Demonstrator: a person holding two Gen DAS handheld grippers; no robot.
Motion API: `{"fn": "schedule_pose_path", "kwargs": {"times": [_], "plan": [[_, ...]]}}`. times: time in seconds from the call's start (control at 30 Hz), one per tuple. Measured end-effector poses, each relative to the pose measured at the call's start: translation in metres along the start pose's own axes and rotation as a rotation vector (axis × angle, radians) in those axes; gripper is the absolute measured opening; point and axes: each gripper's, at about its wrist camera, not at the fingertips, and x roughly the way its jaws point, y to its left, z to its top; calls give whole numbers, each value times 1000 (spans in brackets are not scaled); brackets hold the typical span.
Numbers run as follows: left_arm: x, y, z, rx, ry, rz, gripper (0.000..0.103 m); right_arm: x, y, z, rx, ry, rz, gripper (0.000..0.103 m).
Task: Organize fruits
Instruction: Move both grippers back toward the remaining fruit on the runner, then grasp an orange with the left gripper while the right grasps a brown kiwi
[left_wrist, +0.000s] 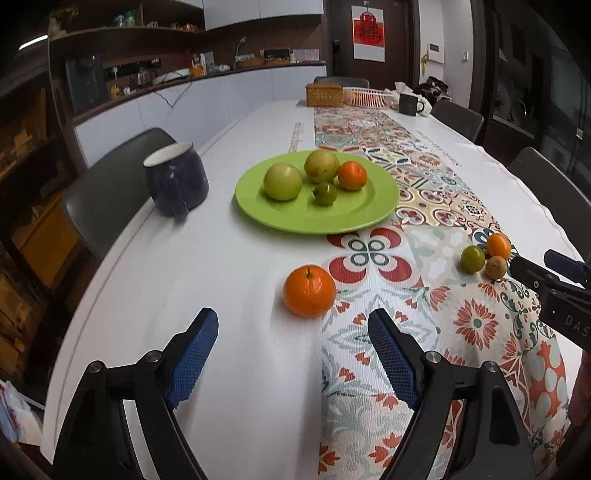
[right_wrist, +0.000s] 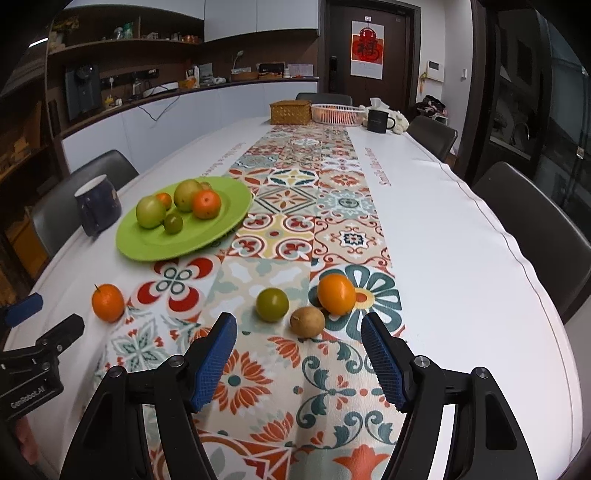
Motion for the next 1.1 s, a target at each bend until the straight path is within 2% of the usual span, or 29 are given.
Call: {"fn": "schedule_pose_path", "kwargs": {"times": [0.17, 0.33, 0.5, 0.8, 0.97, 1.1], "plan": [[13, -2, 2, 16, 16, -3, 83, 12, -1, -2, 0, 33, -12, 69], [30, -6, 6, 34, 46, 3, 83, 27, -4, -1, 4, 65, -24, 60], [41, -6, 11, 42, 57, 2, 78, 41, -5, -1, 6, 96, -23, 54], [56, -5, 16, 14, 106, -31, 61, 57, -4, 2, 1, 128, -27, 46], [60, -6, 18, 3, 122, -48, 47, 63, -6, 3, 10, 142, -15, 40], [61, -7, 17, 7, 124, -42, 42, 65, -5, 2, 4, 147, -10, 31]]}}
